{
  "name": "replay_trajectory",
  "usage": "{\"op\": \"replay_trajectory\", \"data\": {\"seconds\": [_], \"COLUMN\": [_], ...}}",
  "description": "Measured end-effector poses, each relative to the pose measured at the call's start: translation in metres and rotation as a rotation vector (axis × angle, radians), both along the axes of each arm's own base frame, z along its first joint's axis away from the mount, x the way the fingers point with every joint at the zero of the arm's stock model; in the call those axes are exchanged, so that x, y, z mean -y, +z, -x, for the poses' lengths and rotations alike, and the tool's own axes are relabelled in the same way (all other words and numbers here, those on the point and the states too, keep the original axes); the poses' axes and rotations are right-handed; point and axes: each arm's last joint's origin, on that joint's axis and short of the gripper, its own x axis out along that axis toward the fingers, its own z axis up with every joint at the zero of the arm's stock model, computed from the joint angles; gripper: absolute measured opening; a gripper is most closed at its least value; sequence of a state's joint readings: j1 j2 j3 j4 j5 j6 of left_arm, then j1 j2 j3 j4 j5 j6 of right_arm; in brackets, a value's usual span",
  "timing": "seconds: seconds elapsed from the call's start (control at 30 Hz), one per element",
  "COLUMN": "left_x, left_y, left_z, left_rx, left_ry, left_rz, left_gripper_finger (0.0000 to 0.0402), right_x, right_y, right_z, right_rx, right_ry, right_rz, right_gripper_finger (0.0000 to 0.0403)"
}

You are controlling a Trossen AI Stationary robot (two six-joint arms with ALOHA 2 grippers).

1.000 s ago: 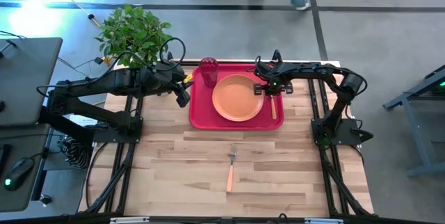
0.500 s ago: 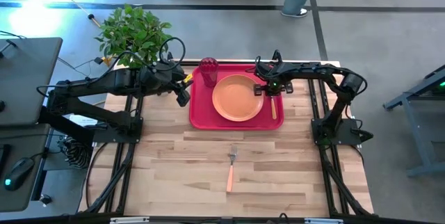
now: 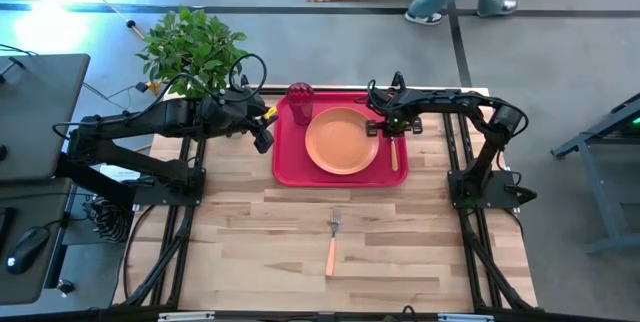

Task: Pick and place plate/cup/fork/spoon on tray
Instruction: Adjust the yellow spoon on the red tray, then put the orange fork on the red tray to the middle of the orange plate and yellow spoon

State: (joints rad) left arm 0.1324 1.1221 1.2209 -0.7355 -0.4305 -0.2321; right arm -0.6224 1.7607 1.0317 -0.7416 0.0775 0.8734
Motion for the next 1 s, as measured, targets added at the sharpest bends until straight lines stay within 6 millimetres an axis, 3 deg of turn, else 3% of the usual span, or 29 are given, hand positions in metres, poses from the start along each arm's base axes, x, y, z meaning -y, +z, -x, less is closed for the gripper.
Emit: {"op": "replay_trajectory", "data": {"seconds": [0.2, 0.47, 0.73, 1.0], "left_x": [0.000, 0.000, 0.000, 0.001], "left_y": [0.000, 0.000, 0.000, -0.003], "left_z": [0.000, 0.000, 0.000, 0.002], "left_rx": [0.000, -0.001, -0.031, -0.067], "left_ry": [0.000, -0.001, -0.033, -0.069], "left_rz": [0.000, 0.000, -0.039, -0.019], "left_gripper_finger": [0.0103, 0.0103, 0.0103, 0.0103], "right_x": [-0.005, -0.032, -0.089, -0.153], "right_y": [0.008, 0.052, 0.086, 0.092], "right_z": [-0.002, -0.005, -0.016, -0.035], "right_rx": [0.052, 0.181, 0.343, 0.452], "right_ry": [0.025, 0.001, 0.027, 0.078], "right_rz": [-0.022, 0.081, 0.067, 0.035], "right_gripper_finger": [0.0004, 0.0004, 0.0004, 0.0004]}}
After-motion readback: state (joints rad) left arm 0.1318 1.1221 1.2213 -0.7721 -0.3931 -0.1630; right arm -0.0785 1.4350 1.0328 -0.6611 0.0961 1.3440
